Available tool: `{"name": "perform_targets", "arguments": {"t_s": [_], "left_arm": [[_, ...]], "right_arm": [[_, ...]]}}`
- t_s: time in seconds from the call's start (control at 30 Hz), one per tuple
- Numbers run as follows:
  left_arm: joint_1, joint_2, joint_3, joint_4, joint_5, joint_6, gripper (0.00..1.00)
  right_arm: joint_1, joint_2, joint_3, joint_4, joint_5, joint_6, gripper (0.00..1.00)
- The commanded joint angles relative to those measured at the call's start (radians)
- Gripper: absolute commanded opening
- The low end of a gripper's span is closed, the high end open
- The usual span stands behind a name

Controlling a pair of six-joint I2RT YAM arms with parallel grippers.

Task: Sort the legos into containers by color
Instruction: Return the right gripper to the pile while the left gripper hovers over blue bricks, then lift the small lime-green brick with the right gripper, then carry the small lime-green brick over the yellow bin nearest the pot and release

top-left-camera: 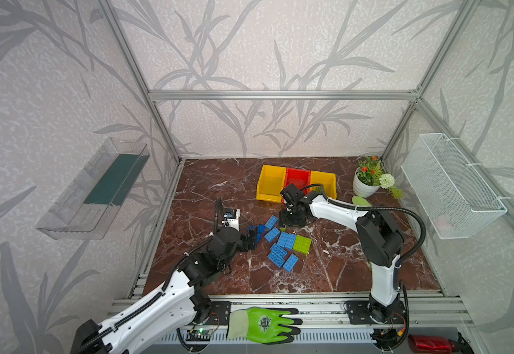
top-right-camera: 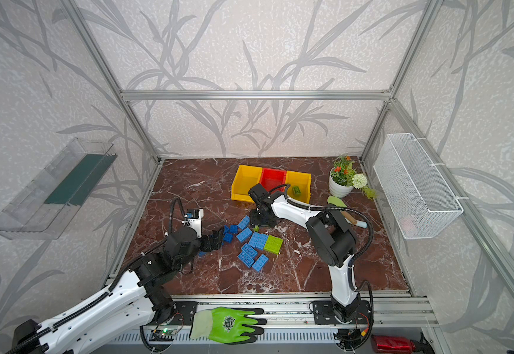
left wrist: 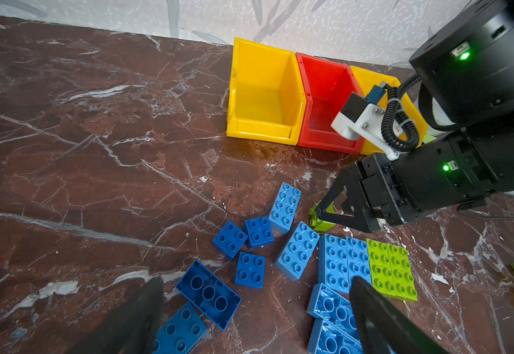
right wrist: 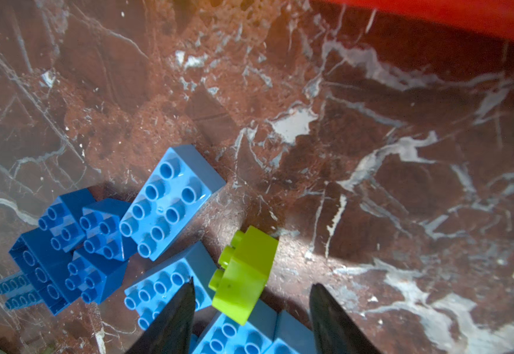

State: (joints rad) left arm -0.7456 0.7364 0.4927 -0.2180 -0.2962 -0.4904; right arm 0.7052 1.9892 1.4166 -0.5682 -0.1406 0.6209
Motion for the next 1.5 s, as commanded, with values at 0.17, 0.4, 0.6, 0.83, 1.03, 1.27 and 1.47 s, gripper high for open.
{"name": "perform_targets", "arguments": {"t_s": [0.17,0.4,0.6,0.83,1.03,1.27,1.47], "left_arm": [[0.001,0.007,-0.004,-0.017,-0.039,-0.008,0.94],[0.003,0.024,0.001,-0.006,-0.041,-0.001,0.94],[0.003,0.059,0.018,0.014,-0.026,0.011,0.94],[0.003,0.146,0.075,0.054,0.024,0.041,0.94],[0.002,0.268,0.162,0.100,0.094,0.074,0.94],[-0.007,0.401,0.262,0.137,0.152,0.087,0.94],[-0.016,0.484,0.331,0.137,0.172,0.098,0.94]], "right_arm": [[0.005,0.068,0.031,-0.024,0.001,0.003,0.48],[0.005,0.071,0.055,-0.059,0.034,-0.016,0.34],[0.005,0.065,0.107,-0.125,0.081,-0.052,0.26],[-0.057,-0.018,0.114,-0.164,0.125,-0.102,0.24],[-0.190,-0.092,0.113,-0.181,0.141,-0.153,0.24],[-0.344,-0.095,0.144,-0.162,0.121,-0.196,0.24],[-0.408,-0.018,0.224,-0.169,0.111,-0.219,0.24]]}}
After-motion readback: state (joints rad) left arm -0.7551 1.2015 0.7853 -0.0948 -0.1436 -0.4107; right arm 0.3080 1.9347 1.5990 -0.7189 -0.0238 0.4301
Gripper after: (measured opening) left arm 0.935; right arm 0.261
